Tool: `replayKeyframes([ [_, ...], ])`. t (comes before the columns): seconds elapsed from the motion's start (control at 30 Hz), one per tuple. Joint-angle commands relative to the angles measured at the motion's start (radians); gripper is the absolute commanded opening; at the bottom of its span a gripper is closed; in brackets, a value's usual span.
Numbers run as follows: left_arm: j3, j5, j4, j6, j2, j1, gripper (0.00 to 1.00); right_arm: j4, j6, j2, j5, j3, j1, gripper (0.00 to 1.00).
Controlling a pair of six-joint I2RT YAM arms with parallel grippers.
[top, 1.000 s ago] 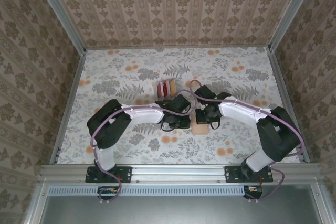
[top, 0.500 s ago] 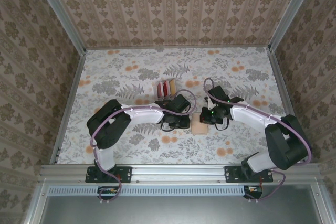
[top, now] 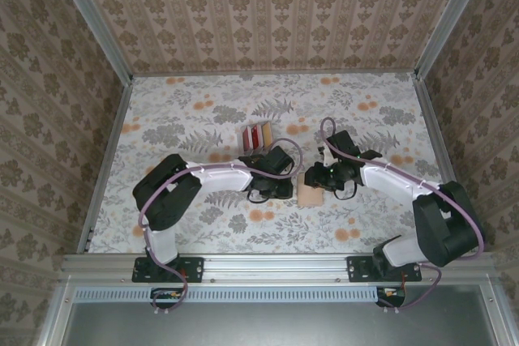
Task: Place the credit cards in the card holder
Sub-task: Close the button on the card holder, then reset both arms
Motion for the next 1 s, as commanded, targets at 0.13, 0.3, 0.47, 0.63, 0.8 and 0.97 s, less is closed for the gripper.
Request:
replayKeyframes([
  [0.13, -0.027, -0.091, -0.063, 0.029, -0.09, 0.02, 0.18, -0.076, -0.046, -0.13, 0.138, 0.018, -0.002, 0.43],
  [0.3, -0.063, -0.18, -0.102, 0.078, -0.196, 0.064, 0.21, -0.138, -0.123, -0.241, 0.362, 0.046, -0.002, 0.46],
  [0.47, -0.12, -0.215, -0.134, 0.121, -0.321, 0.19, 0.29, -0.136, -0.201, -0.341, 0.581, 0.056, -0.004, 0.53],
  [0.63, -0.171, -0.258, -0.16, 0.173, -0.507, 0.354, 0.35, -0.07, -0.261, -0.396, 0.791, 0.042, -0.011, 0.67],
  [0.8, -0.209, -0.352, -0.188, 0.223, -0.712, 0.5, 0.52, 0.075, -0.302, -0.413, 0.93, -0.012, -0.044, 0.76],
  [0.97, -0.268, -0.457, -0.186, 0.211, -0.835, 0.647, 0.86, 0.399, -0.382, -0.398, 1.107, -0.162, -0.061, 0.95],
])
